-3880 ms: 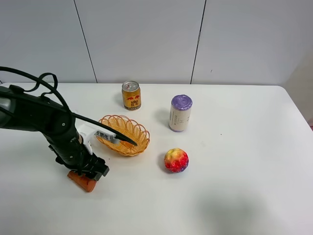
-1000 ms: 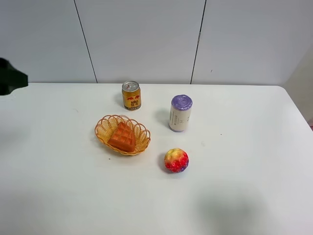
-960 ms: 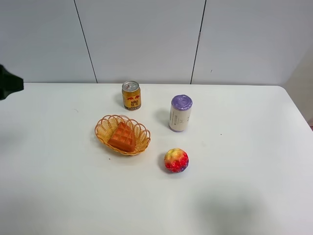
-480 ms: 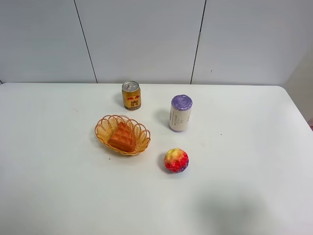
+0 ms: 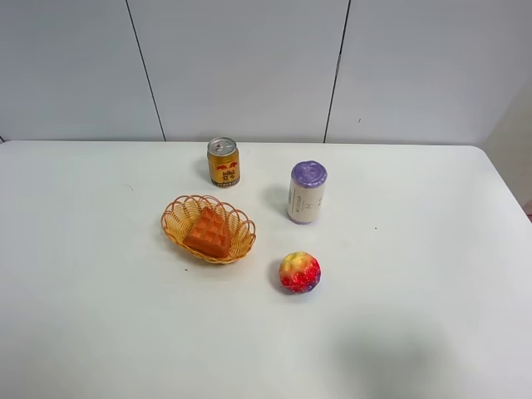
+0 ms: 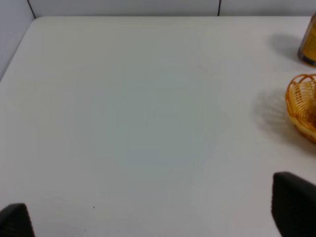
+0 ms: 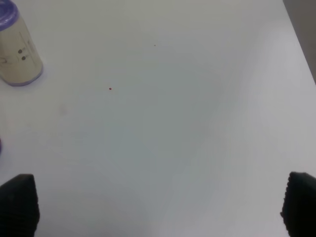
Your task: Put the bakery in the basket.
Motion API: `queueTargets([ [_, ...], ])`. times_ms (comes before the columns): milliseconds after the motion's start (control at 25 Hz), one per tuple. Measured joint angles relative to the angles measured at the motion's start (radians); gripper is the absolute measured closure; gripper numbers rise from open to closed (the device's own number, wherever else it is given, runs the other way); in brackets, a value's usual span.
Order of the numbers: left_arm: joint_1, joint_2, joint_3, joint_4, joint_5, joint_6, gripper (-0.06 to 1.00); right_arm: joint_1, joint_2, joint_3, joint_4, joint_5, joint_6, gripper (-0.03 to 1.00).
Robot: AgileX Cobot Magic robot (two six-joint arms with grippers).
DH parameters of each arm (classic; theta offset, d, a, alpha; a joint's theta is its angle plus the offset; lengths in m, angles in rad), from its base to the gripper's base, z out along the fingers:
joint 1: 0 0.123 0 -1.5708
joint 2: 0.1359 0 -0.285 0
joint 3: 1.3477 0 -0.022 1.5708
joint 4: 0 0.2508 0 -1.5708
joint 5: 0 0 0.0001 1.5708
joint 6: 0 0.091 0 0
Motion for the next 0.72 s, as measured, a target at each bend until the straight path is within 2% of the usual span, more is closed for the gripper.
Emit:
queueTargets([
  [560, 0.000, -0.075, 0.010, 0.000, 0.114, 0.000, -0.02, 0.000, 0.000, 0.000, 0.000, 0.000, 0.000, -0.02],
  [720, 0.000, -0.075, 0.010, 0.000, 0.114, 0.000, -0.02, 0.000, 0.000, 0.000, 0.000, 0.000, 0.000, -0.02],
])
